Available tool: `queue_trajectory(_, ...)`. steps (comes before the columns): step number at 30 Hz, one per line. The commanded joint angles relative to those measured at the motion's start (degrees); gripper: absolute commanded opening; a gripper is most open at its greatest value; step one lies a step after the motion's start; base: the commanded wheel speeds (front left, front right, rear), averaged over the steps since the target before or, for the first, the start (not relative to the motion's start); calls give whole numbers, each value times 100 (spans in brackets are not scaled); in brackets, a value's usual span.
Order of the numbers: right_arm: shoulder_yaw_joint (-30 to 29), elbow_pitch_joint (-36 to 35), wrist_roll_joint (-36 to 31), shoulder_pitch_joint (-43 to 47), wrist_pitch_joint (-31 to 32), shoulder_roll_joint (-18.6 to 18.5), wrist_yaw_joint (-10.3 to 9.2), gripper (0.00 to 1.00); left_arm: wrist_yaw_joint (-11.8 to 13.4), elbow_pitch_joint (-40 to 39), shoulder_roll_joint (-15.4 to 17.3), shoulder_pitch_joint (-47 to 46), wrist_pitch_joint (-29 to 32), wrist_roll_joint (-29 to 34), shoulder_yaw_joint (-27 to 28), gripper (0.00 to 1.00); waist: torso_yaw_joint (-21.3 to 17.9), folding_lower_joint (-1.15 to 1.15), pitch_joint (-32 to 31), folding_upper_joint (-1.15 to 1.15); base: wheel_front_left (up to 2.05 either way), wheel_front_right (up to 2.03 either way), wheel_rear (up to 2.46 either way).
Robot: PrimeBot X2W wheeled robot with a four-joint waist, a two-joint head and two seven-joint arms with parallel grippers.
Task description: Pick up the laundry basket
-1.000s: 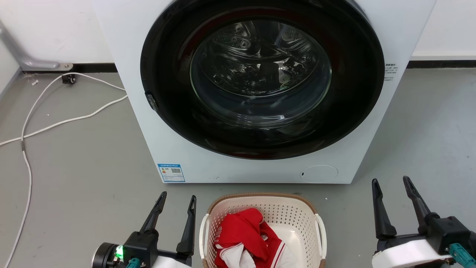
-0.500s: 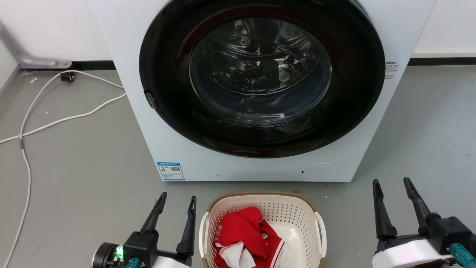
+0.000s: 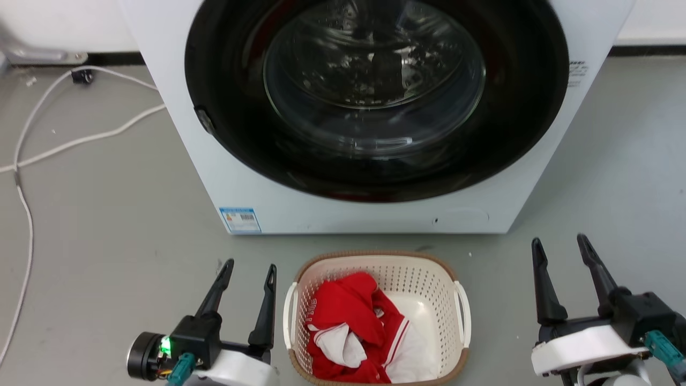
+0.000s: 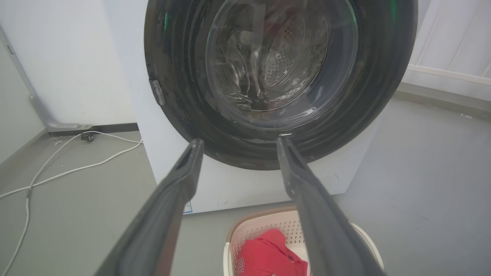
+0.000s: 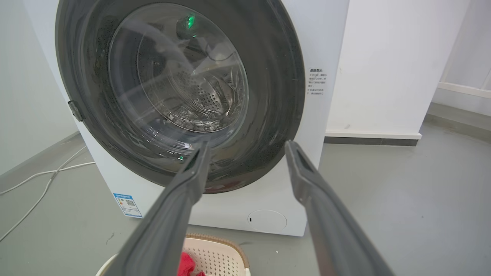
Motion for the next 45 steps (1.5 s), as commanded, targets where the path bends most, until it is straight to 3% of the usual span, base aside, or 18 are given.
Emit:
queue_trajectory(1, 23, -20, -55, -202, 39, -9, -2, 100, -40, 78, -6, -221, -14, -24, 55, 100, -50, 0, 464, 0, 0, 0, 0)
queue_trajectory(13, 53, 488, -106, -1344, 477, -6, -2, 100, -201, 1047, 213, -1613, -14, -109, 341, 100, -169, 0, 2116, 0, 0, 0, 0)
queue_trajectory(24, -40, 2274, 43, -2809, 1079, -6, -2, 100, -274, 3152, 525, -3251, -13, -308, 56, 100, -158, 0, 3324, 0, 0, 0, 0)
queue_trajectory(32, 198, 3728, 165, -3709, 1495, -6, -2, 100, -276, 4592, 729, -4272, 40, -856, -963, 100, -79, 0, 3818, 0, 0, 0, 0)
queue_trajectory(33, 368, 4218, 191, -4074, 1596, -9, -2, 100, -277, 4937, 782, -4578, 190, -1134, -1380, 100, -73, 0, 3981, 0, 0, 0, 0)
queue_trajectory(36, 490, 4686, 281, -4355, 1753, -9, -2, 100, -277, 5151, 841, -4789, 376, -1450, -1835, 100, -58, 0, 4105, 0, 0, 0, 0)
queue_trajectory(37, 650, 5090, 431, -4664, 1884, -6, -2, 100, -278, 5245, 936, -4990, 569, -1744, -2280, 100, -51, 0, 4210, 0, 0, 0, 0)
queue_trajectory(45, 907, 5941, 539, -5299, 2143, -5, -2, 100, -278, 5126, 1318, -5325, 1288, -2714, -3392, 100, -87, 0, 4407, 0, 0, 0, 0)
